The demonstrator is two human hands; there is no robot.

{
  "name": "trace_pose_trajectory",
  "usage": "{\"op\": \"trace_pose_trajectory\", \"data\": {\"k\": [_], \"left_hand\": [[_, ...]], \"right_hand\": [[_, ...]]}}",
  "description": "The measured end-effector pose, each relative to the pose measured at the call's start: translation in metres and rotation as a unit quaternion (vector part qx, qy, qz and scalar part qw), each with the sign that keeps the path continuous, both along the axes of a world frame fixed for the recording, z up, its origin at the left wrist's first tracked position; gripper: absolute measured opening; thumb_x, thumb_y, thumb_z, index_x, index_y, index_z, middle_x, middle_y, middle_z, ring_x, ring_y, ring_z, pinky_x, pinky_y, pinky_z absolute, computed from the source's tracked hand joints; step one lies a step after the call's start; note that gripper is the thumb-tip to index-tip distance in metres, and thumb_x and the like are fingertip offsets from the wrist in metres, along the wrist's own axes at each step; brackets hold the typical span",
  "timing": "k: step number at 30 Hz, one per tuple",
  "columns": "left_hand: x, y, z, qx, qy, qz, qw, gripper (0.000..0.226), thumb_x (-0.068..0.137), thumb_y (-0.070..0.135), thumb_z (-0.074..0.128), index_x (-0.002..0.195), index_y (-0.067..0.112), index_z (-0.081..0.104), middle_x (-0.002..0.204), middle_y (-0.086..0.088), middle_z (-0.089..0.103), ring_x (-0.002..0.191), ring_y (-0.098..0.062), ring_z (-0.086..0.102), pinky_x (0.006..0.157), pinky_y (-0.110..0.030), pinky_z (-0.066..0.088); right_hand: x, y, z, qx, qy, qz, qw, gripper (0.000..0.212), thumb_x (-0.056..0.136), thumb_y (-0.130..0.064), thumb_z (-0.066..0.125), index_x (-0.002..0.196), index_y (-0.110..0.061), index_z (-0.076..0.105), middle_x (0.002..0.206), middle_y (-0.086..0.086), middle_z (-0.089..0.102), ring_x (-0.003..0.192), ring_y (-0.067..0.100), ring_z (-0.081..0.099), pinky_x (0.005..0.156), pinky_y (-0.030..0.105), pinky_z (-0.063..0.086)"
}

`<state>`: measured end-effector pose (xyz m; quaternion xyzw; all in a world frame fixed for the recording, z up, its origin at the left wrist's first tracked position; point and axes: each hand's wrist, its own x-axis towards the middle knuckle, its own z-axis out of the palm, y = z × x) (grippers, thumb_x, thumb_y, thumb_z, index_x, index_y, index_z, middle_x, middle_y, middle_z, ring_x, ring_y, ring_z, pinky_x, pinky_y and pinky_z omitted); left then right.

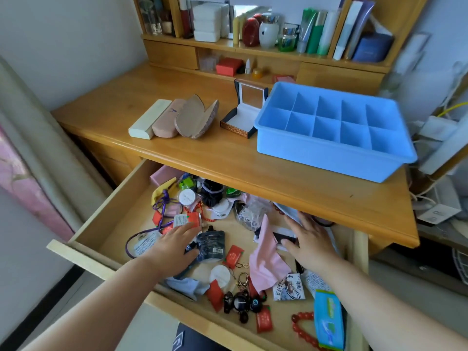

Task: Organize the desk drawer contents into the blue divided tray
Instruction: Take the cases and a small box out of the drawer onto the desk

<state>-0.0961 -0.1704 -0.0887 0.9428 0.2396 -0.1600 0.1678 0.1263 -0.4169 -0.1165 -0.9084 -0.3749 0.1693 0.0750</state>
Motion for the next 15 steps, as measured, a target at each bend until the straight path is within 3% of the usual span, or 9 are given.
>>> {"op": "trace_pose_trajectory", "data": {"k": [2, 6, 9, 10, 12, 15], "left_hand": [[0.020, -0.003, -0.001, 0.011, -0.010, -0.004, 1.000, 0.064, 0.096, 0.040, 0.043, 0.150, 0.031, 0.011, 0.159, 0.008, 0.005, 0.146, -0.016, 0.006, 0.117, -0.037, 0.012], [0.065, -0.013, -0.004, 0.014, -0.040, -0.037, 0.998, 0.067, 0.095, 0.040, 0.044, 0.150, 0.031, 0.008, 0.159, 0.006, 0.002, 0.146, -0.018, 0.002, 0.119, -0.041, 0.009], [0.101, -0.025, -0.008, 0.033, -0.054, -0.091, 0.994, 0.065, 0.094, 0.048, 0.042, 0.149, 0.038, 0.009, 0.159, 0.006, -0.001, 0.146, -0.021, 0.000, 0.118, -0.047, 0.005], [0.111, -0.028, -0.010, 0.033, -0.052, -0.103, 0.993, 0.062, 0.093, 0.051, 0.040, 0.148, 0.040, 0.011, 0.159, 0.007, -0.002, 0.146, -0.022, -0.001, 0.117, -0.049, 0.005], [0.123, -0.035, -0.015, 0.019, -0.033, -0.118, 0.992, 0.059, 0.093, 0.056, 0.038, 0.146, 0.044, 0.016, 0.159, 0.009, 0.001, 0.146, -0.022, -0.001, 0.116, -0.054, 0.008], [0.122, -0.041, -0.021, 0.013, -0.018, -0.136, 0.990, 0.057, 0.092, 0.056, 0.038, 0.145, 0.043, 0.021, 0.157, 0.009, 0.014, 0.145, -0.022, 0.001, 0.115, -0.052, 0.018]], "right_hand": [[0.001, 0.006, -0.009, -0.041, 0.032, 0.022, 0.998, 0.058, 0.095, -0.055, 0.035, 0.148, -0.043, 0.016, 0.160, -0.002, -0.003, 0.146, 0.022, 0.000, 0.116, 0.038, 0.012], [-0.036, -0.013, -0.024, -0.036, 0.036, 0.108, 0.993, 0.057, 0.095, -0.055, 0.030, 0.148, -0.038, 0.020, 0.160, -0.008, -0.005, 0.146, 0.016, -0.005, 0.117, 0.038, 0.004], [-0.052, -0.024, -0.011, 0.030, 0.071, 0.171, 0.982, 0.047, 0.092, -0.054, 0.029, 0.130, -0.035, 0.051, 0.151, -0.012, 0.030, 0.139, 0.015, 0.025, 0.110, 0.029, 0.019], [-0.051, -0.025, -0.004, 0.059, 0.079, 0.167, 0.981, 0.045, 0.091, -0.052, 0.029, 0.121, -0.035, 0.058, 0.143, -0.016, 0.040, 0.133, 0.013, 0.036, 0.106, 0.027, 0.026], [-0.041, -0.028, 0.004, 0.101, 0.045, 0.122, 0.986, 0.037, 0.092, -0.044, 0.038, 0.118, -0.035, 0.063, 0.141, -0.016, 0.045, 0.128, 0.012, 0.042, 0.106, 0.027, 0.028], [-0.011, -0.027, 0.002, 0.048, -0.036, 0.029, 0.998, 0.044, 0.094, -0.041, 0.048, 0.135, -0.028, 0.050, 0.154, -0.004, 0.027, 0.139, 0.018, 0.026, 0.112, 0.031, 0.018]]}}
